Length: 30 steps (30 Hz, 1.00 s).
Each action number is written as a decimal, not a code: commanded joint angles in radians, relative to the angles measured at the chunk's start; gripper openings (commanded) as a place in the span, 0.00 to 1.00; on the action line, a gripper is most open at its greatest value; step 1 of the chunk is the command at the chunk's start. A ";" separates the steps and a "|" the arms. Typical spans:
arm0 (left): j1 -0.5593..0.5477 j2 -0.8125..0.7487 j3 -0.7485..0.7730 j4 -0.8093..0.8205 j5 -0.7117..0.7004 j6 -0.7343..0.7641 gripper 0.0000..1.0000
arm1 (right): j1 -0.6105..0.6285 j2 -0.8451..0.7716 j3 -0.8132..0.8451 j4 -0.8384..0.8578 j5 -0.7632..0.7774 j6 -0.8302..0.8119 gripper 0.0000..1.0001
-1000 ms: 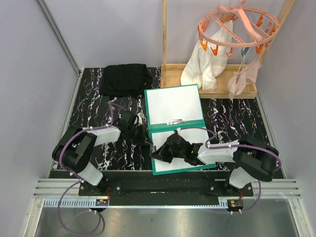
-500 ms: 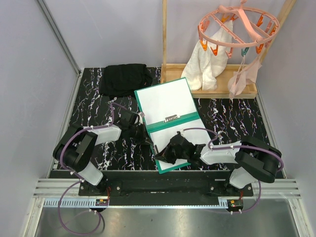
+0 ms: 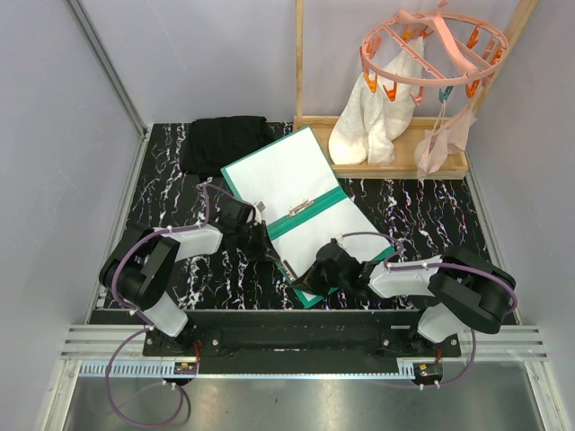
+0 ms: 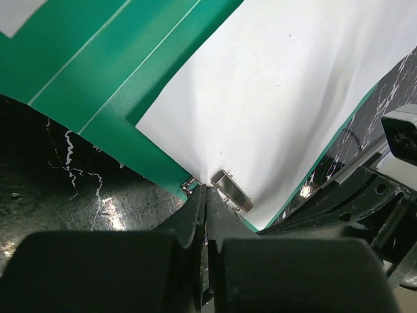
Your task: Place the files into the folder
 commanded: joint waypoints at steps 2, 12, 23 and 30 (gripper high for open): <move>0.006 0.060 -0.008 -0.101 -0.230 0.100 0.00 | -0.046 0.056 -0.043 -0.216 0.072 -0.093 0.00; -0.022 0.052 0.041 -0.181 -0.312 0.134 0.00 | -0.108 0.071 -0.077 -0.216 0.059 -0.125 0.00; -0.023 0.045 0.054 -0.200 -0.324 0.138 0.00 | -0.134 0.174 -0.054 -0.216 0.022 -0.171 0.00; -0.037 0.028 0.067 -0.213 -0.313 0.131 0.00 | -0.134 0.221 -0.023 -0.177 -0.044 -0.210 0.00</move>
